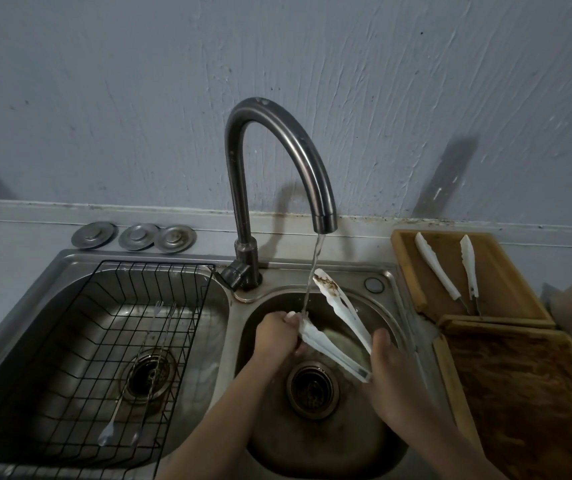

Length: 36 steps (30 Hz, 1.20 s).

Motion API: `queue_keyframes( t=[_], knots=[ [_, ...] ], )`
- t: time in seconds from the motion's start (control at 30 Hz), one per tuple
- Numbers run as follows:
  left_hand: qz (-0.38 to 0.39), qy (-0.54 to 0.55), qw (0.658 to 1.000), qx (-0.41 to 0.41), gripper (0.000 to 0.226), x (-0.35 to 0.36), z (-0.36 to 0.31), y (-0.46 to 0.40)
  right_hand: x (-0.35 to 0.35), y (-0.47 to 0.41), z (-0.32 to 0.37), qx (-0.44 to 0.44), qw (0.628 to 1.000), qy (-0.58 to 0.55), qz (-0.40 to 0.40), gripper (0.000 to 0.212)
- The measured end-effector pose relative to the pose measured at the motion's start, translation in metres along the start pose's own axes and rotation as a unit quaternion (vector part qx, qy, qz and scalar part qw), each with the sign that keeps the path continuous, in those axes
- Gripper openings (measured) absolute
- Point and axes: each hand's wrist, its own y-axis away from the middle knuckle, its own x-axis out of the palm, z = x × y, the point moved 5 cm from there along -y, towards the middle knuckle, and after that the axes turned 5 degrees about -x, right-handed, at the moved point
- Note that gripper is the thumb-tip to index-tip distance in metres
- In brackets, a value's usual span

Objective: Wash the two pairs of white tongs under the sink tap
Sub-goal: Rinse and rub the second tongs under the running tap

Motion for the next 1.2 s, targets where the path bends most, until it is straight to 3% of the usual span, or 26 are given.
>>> queue_keyframes(
  t=[0.07, 0.13, 0.17, 0.23, 0.3, 0.33, 0.43, 0.6, 0.73, 0.83, 0.93, 1.0, 1.1, 1.2],
  knots=[
    [0.004, 0.192, 0.979, -0.071, 0.01, 0.011, -0.009, 0.012, 0.003, -0.004, 0.004, -0.011, 1.0, -0.014, -0.009, 0.035],
    [-0.006, 0.371, 0.922, -0.107, 0.026, 0.032, -0.017, 0.029, 0.007, -0.011, 0.013, -0.01, 0.996, -0.089, -0.02, 0.022],
    [-0.019, 0.382, 0.92, -0.09, 0.031, 0.041, -0.019, 0.037, 0.007, -0.015, 0.018, -0.015, 0.992, -0.122, -0.024, 0.016],
    [0.023, 0.363, 0.929, -0.065, 0.033, 0.058, -0.02, 0.047, 0.003, -0.022, 0.02, -0.01, 0.987, -0.152, -0.048, 0.017],
    [0.092, 0.343, 0.93, -0.097, 0.023, 0.058, -0.015, 0.039, 0.003, -0.023, 0.016, -0.001, 0.986, -0.161, -0.048, 0.015],
    [0.091, 0.349, 0.925, -0.118, 0.02, 0.05, -0.013, 0.029, 0.005, -0.021, 0.015, 0.001, 0.989, -0.142, -0.033, 0.026],
    [-0.001, 0.404, 0.906, -0.126, 0.025, 0.014, -0.016, -0.007, 0.02, -0.012, 0.018, -0.012, 0.994, -0.111, 0.0, 0.047],
    [-0.034, 0.399, 0.909, -0.116, 0.026, 0.022, -0.015, -0.003, 0.02, -0.016, 0.012, 0.024, 0.99, -0.14, 0.005, 0.051],
    [0.103, 0.254, 0.95, -0.149, 0.024, 0.054, -0.012, 0.026, 0.022, -0.02, 0.008, 0.044, 0.986, -0.162, 0.001, 0.044],
    [0.162, 0.152, 0.969, -0.105, 0.025, 0.061, -0.008, 0.047, 0.011, -0.025, 0.011, 0.023, 0.991, -0.133, -0.018, 0.037],
    [0.06, 0.183, 0.979, -0.059, 0.02, 0.035, -0.001, 0.045, 0.006, -0.025, 0.01, 0.02, 0.996, -0.087, 0.006, 0.04],
    [0.001, 0.257, 0.966, -0.041, 0.02, 0.017, 0.002, 0.044, 0.008, -0.025, 0.011, 0.014, 0.996, -0.085, 0.026, 0.035],
    [0.094, 0.345, 0.933, -0.03, 0.022, 0.021, -0.005, 0.054, 0.013, -0.027, 0.022, -0.006, 0.989, -0.138, 0.045, 0.031],
    [0.099, 0.305, 0.947, -0.024, 0.031, 0.022, 0.003, 0.052, 0.014, -0.024, 0.032, -0.011, 0.978, -0.201, 0.06, 0.02]
  ],
)
